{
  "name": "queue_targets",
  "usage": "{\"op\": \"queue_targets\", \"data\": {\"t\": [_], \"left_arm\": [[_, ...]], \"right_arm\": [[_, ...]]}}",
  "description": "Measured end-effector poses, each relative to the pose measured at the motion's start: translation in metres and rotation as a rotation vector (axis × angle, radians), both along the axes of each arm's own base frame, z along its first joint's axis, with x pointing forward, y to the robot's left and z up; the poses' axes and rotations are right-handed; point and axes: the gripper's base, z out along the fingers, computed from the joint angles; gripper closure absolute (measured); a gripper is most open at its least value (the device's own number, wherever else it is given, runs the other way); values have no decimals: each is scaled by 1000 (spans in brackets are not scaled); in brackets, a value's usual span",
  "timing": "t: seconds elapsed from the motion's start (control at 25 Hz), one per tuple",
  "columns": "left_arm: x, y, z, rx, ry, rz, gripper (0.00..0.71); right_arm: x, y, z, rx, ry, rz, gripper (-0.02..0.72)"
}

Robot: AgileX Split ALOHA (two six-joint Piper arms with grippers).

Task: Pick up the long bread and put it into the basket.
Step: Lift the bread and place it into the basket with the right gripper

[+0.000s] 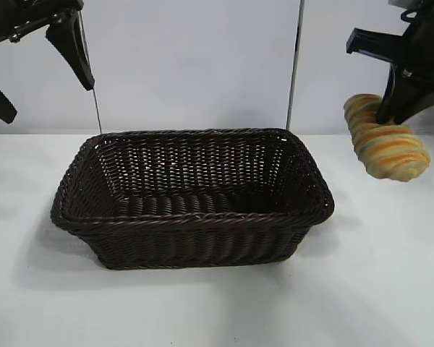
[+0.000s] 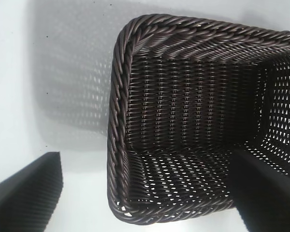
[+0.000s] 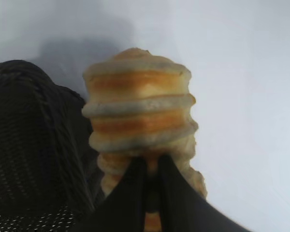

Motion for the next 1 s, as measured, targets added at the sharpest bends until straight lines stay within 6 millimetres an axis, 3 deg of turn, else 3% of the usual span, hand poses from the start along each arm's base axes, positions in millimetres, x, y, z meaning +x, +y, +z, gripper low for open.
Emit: {"op": "queue_targets", "data": {"t": [0.16,0.28,0.52,0.8,1.0], "left_arm": [[0,0,0,0,0,0,41],[0,0,0,0,-1,0,41],[0,0,0,0,-3,1,41],[1,0,0,-2,-12,4,41],[1,0,0,-2,-12,4,41]], "right_arm": [[-4,35,3,-108,-150,329,659],[-1,54,0,-141,-248,458,659],[6,87,-35,-227,-295,673,661],[6,124,-71,-255,-315,776,661],[9,132,-101,-264,-256,800,661]]}}
